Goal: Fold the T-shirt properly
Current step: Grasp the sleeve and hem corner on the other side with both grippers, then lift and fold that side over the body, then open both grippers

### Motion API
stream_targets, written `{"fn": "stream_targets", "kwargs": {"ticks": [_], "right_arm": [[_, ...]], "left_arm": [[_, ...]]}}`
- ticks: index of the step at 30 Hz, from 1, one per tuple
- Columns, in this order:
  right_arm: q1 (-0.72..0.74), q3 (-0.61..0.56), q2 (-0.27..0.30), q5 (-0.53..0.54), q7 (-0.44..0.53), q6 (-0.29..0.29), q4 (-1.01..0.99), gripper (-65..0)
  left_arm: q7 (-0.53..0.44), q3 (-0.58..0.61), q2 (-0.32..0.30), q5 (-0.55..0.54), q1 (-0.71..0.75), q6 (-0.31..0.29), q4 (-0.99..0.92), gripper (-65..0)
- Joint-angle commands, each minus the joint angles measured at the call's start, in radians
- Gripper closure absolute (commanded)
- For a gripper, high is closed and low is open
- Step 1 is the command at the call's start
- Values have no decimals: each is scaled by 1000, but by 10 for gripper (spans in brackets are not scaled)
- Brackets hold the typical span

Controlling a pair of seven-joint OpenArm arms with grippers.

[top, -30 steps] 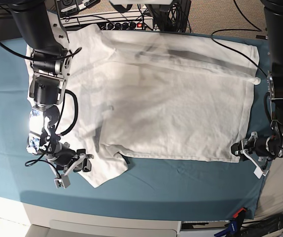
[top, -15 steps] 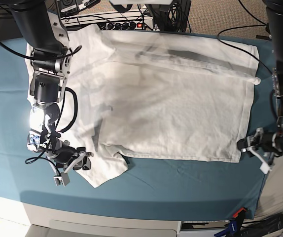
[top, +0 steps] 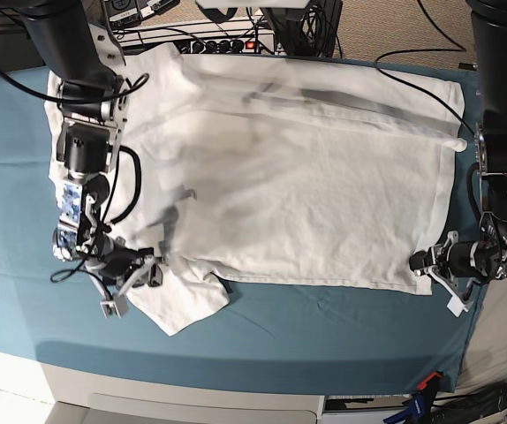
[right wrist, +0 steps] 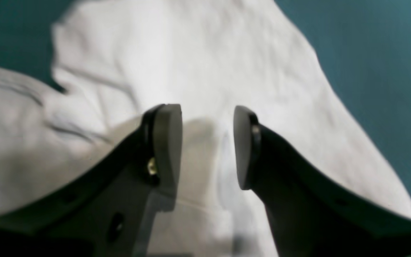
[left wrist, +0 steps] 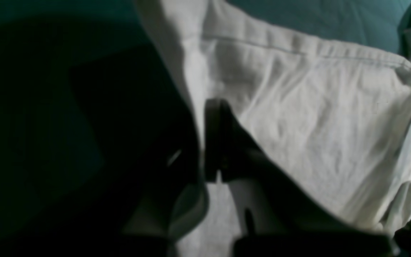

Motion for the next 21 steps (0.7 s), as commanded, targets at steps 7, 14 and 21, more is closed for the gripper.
{"fn": "stream_targets", "kwargs": {"ticks": [7,14,21], "right_arm": [[36,232,95,98,-64,-62,15,-332],[3,510,159,126,-136,-62,13,-332],[-89,470,138,209,-139,-43,13,-332]], "left_arm": [[-16,-2,-17,-19,-38,-35,17,0],[0,-2,-16,-61,-38,-42,22,0],[1,-2,-16,-63,-38,-46,22,0]]}}
